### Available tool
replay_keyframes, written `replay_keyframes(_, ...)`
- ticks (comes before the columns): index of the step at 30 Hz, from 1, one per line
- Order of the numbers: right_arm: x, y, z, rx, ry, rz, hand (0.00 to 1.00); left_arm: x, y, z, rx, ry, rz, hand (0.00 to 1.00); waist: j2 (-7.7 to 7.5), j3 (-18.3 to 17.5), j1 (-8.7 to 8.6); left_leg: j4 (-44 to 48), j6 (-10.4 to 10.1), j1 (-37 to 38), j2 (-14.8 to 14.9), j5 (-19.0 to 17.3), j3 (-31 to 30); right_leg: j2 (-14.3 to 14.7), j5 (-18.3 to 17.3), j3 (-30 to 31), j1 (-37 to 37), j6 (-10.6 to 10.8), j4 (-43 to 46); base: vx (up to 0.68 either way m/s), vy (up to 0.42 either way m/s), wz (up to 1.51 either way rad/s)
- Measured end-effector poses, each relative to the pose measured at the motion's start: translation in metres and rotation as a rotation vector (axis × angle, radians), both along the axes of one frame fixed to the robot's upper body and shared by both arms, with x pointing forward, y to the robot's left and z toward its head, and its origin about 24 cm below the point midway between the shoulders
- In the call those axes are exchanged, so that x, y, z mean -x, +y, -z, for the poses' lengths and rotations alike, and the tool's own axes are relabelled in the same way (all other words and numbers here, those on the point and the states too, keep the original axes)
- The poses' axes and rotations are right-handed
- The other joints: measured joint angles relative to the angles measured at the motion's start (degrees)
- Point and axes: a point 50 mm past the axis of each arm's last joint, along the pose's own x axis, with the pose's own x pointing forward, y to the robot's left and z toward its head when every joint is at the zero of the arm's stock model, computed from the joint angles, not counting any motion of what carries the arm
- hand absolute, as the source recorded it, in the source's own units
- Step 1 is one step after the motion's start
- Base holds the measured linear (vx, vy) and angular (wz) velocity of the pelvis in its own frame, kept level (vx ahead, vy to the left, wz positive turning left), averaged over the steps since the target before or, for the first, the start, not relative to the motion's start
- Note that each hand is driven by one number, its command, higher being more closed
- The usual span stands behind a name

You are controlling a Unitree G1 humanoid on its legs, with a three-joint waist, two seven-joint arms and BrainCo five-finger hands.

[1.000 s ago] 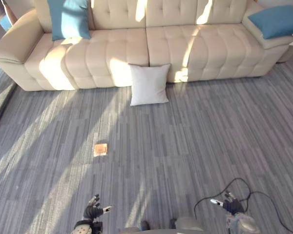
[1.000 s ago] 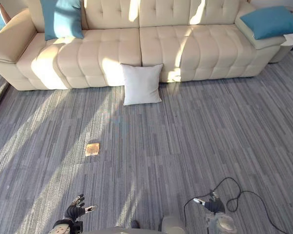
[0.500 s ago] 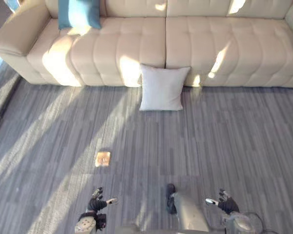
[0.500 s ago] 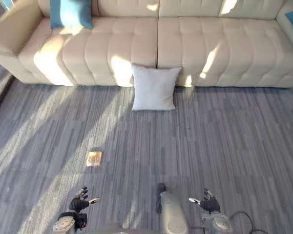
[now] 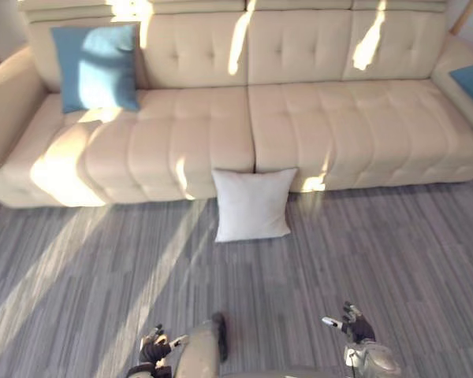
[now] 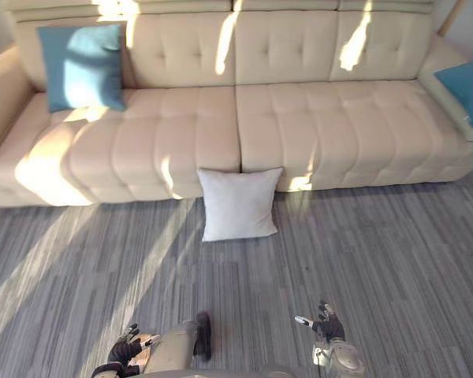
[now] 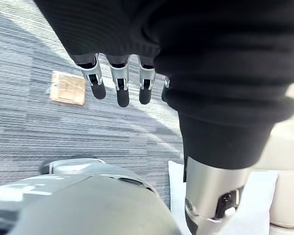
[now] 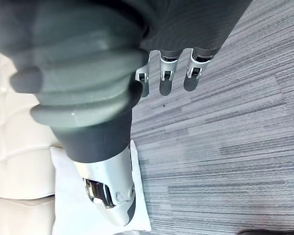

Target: Pick up cushions and gather them together orderly.

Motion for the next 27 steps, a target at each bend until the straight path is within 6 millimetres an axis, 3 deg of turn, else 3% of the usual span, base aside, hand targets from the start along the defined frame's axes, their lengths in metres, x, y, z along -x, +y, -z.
replay_keyframes(1, -0.005, 0.005, -0.001, -0.001, -0.007, -0.035, 0.0, -0.006, 0.0, -0.002, -0.004, -0.02, 0.002, 0.0, 0.43, 0.0, -0.39, -3.2, 0.0, 3.8, 0.5, 0.0, 0.5, 0.3, -1.2, -4.2, -3.3, -2.0, -3.5, 0.52, 0.053, -0.15)
replay_keyframes(3, -0.009, 0.008, -0.002, -0.002, -0.014, -0.056, 0.0, -0.016, -0.001, -0.004, -0.005, -0.043, 0.008, 0.0, 1.24, 0.2, -0.59, -5.7, -0.1, 7.3, 2.0, 0.0, 1.1, 2.4, -1.3, -7.5, -8.3, -2.8, -14.7, 0.51, 0.004, -0.03)
replay_keyframes(5, -0.01, 0.007, -0.002, -0.001, -0.018, -0.056, 0.0, -0.021, 0.001, -0.006, -0.012, -0.058, 0.013, 0.0, 1.13, 0.2, -1.68, -6.3, -0.6, 9.2, 2.9, -0.3, 1.0, 3.9, 4.7, -7.0, -10.2, -1.8, -30.9, 0.57, -0.068, 0.36)
replay_keyframes(6, -0.004, 0.005, -0.001, 0.003, -0.003, -0.052, 0.0, -0.018, 0.001, -0.005, -0.011, -0.048, 0.013, 0.0, 0.65, 0.2, -2.03, -6.9, -2.7, 11.7, 2.9, -1.3, 0.8, 4.6, 11.3, -5.4, -10.0, -1.8, -40.7, 0.44, -0.087, 0.35)
replay_keyframes(7, 0.0, 0.005, 0.001, 0.004, 0.009, -0.049, 0.0, -0.015, 0.001, -0.005, -0.011, -0.041, 0.012, 0.0, 0.12, 0.1, -2.01, -6.7, -4.3, 12.7, 2.7, -2.3, 0.6, 4.6, 14.4, -4.1, -9.9, -1.9, -43.7, 0.57, -0.157, 0.46)
replay_keyframes(8, 0.01, 0.002, 0.004, 0.008, 0.039, -0.043, 0.0, -0.01, 0.0, -0.002, -0.006, -0.02, 0.006, 0.0, -0.34, -0.1, -2.08, -5.0, -7.0, 14.7, 2.9, -4.0, -1.2, 4.8, 23.9, -1.5, -9.9, -2.9, -40.9, 0.47, -0.178, 0.32)
replay_keyframes(9, 0.013, -0.001, 0.005, 0.015, 0.052, -0.036, 0.0, -0.01, -0.006, 0.0, 0.009, -0.015, 0.004, 0.0, 0.48, 0.0, -1.93, -2.1, -7.3, 14.7, 4.1, -3.9, -2.7, 5.2, 21.0, -2.3, -10.2, -4.1, -36.6, 0.68, -0.267, 0.48)
replay_keyframes(10, 0.015, -0.001, 0.005, 0.011, 0.051, -0.027, 0.0, -0.012, -0.01, 0.0, 0.02, -0.02, 0.003, 0.0, 1.22, 0.2, -2.07, 6.1, -9.9, 11.3, 5.4, -2.3, -4.1, 4.9, 18.0, -3.5, -9.9, -4.7, -33.9, 0.75, -0.307, 0.37)
replay_keyframes(11, 0.013, -0.004, 0.003, 0.013, 0.041, -0.01, 0.0, -0.015, -0.021, 0.001, 0.05, -0.035, -0.011, 0.0, 2.92, 1.0, -1.69, 20.1, -11.8, 5.5, 8.2, -0.3, -5.6, 5.6, 15.9, -4.7, -7.3, -5.8, -33.7, 0.59, -0.245, 0.36)
replay_keyframes(14, 0.011, -0.004, 0.002, 0.003, 0.027, 0.011, 0.0, -0.013, -0.035, 0.004, 0.092, -0.029, -0.028, 0.0, 3.59, 1.6, -1.65, 27.4, -10.9, 2.0, 11.4, -1.0, -2.0, 6.4, 15.2, -5.9, 0.9, -6.6, -39.1, 0.41, -0.122, 0.18)
replay_keyframes(17, 0.004, -0.003, -0.001, -0.002, -0.008, 0.017, 0.0, -0.016, -0.039, 0.003, 0.105, -0.045, -0.028, 0.0, 3.08, 1.7, -0.99, 21.7, -8.5, -0.8, 11.4, -2.4, 1.8, 5.9, 14.8, -6.1, 6.7, -6.2, -43.9, 0.27, -0.03, 0.05)
replay_keyframes(18, 0.004, -0.006, -0.002, -0.001, -0.015, 0.036, 0.0, -0.017, -0.039, 0.002, 0.103, -0.049, -0.028, 0.0, 3.19, 1.6, -0.79, 15.1, -8.2, -2.2, 10.8, -2.1, 2.1, 5.7, 14.4, -6.2, 7.0, -5.5, -44.3, 0.18, 0.07, 0.05)
replay_keyframes(19, 0.007, -0.008, -0.002, 0.003, -0.01, 0.045, 0.0, -0.016, -0.039, 0.003, 0.105, -0.047, -0.028, 0.0, 4.05, 1.2, -0.77, 5.5, -7.9, -3.0, 10.0, 1.4, 2.1, 6.1, 13.7, -6.6, 6.9, -4.4, -44.1, 0.17, 0.1, 0.1)
replay_keyframes(20, 0.009, -0.011, -0.002, 0.01, -0.005, 0.05, 0.0, -0.016, -0.041, 0.003, 0.108, -0.047, -0.028, 0.0, 5.03, 1.2, -0.83, 1.7, -7.7, -3.5, 10.0, 5.0, 1.7, 6.7, 13.3, -6.9, 6.9, -4.0, -44.0, 0.15, 0.135, 0.05)
replay_keyframes(21, 0.014, -0.01, 0.002, 0.005, 0.018, 0.061, 0.0, -0.015, -0.037, 0.003, 0.098, -0.04, -0.031, 0.0, 4.87, 1.0, -0.24, 0.3, -8.5, -2.6, 9.1, 4.8, 1.3, 6.2, 12.8, -6.5, 7.1, -3.1, -43.8, 0.17, 0.128, 0.09)
replay_keyframes(24, 0.019, -0.008, 0.004, 0.005, 0.035, 0.063, 0.0, -0.015, -0.025, 0.002, 0.065, -0.037, -0.027, 0.0, 2.74, 1.0, -0.26, -2.8, -7.9, -2.3, 6.4, 5.2, 1.6, 4.0, 11.9, -6.1, 6.5, -1.4, -43.2, 0.16, 0.103, 0.1)
replay_keyframes(27, 0.005, -0.008, 0.0, 0.028, 0.005, 0.066, 0.0, -0.019, -0.017, -0.001, 0.039, -0.047, -0.024, 0.0, 2.2, 1.8, -0.1, -2.7, -7.5, -3.2, 5.3, 4.9, 3.4, 2.6, 10.6, -4.7, 3.0, -0.7, -39.9, 0.09, 0.075, -0.18)
